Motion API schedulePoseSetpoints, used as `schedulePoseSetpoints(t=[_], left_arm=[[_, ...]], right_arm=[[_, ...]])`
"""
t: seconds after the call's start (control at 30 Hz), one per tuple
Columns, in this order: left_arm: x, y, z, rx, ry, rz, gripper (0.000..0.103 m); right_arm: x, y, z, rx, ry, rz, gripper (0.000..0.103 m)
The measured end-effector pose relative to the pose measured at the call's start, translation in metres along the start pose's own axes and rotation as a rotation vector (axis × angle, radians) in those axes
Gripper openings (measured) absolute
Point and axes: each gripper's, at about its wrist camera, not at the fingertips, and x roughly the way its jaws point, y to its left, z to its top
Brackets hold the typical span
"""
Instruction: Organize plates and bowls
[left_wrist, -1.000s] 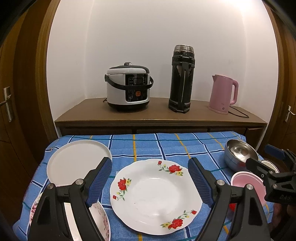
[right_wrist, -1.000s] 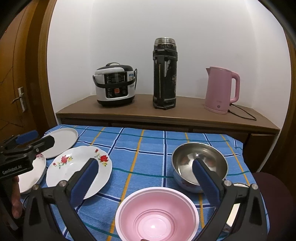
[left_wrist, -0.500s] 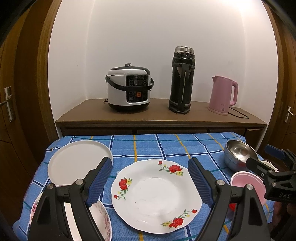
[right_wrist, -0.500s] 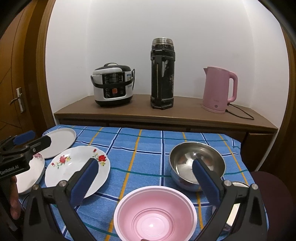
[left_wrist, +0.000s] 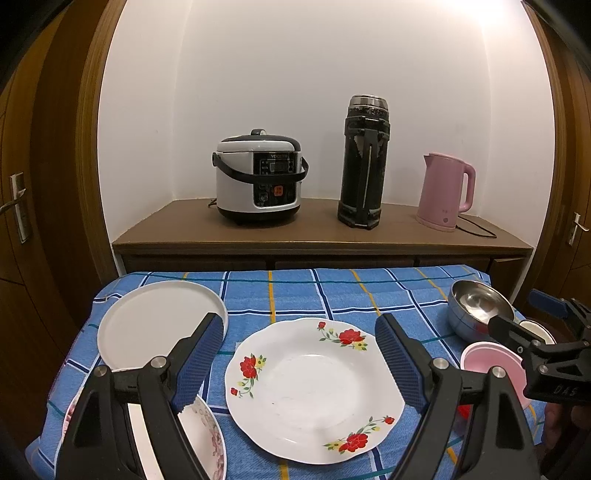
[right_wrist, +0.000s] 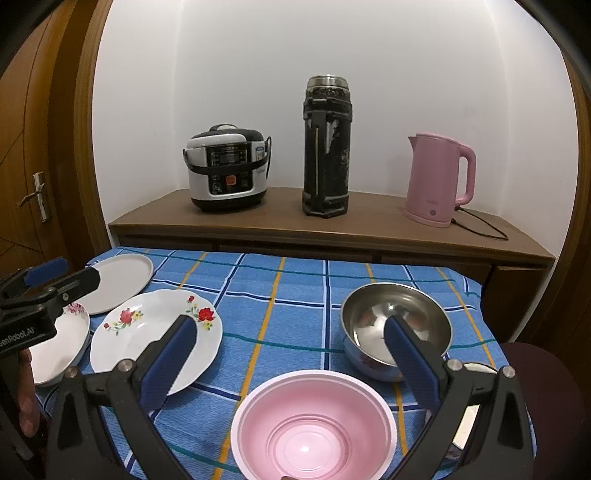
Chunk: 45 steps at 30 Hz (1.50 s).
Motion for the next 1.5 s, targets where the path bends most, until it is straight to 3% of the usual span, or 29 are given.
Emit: schedulePoseSetpoints(t=[0.53, 0.63, 0.67, 0.87, 1.13, 1.33, 1.5], left_arm=[[-0.002, 0.006, -0.001, -0.005, -0.001, 0.017, 0.086], [-0.002, 0.014, -0.002, -0.021, 0.001, 0.031, 0.086], [-0.003, 0.017, -0.002, -0.026, 0.001, 0.038, 0.086], [-0.02, 0.055, -0.015, -0.04, -0.005, 0.153, 0.086], [-0.046, 0.129, -0.049, -0.131, 0.049, 0.35, 0.086], [-0.054, 0.162, -0.068, -0.181, 0.078, 0.421, 0.086], [-0.054, 0.177, -0.081, -0.226, 0.103, 0.436, 0.086]], right_arm=[[0.005, 0.009, 0.0, -0.006, 0.01, 0.027, 0.102], [0.007, 0.016, 0.0, -0.016, 0.014, 0.046, 0.1], [0.007, 0.019, 0.001, -0.02, 0.018, 0.058, 0.094], [0.016, 0.05, 0.003, -0.046, 0.051, 0.196, 0.072], [0.037, 0.125, 0.002, -0.179, 0.108, 0.393, 0.065], [0.059, 0.168, -0.001, -0.246, 0.161, 0.469, 0.06], [0.073, 0.192, -0.007, -0.28, 0.218, 0.505, 0.047]])
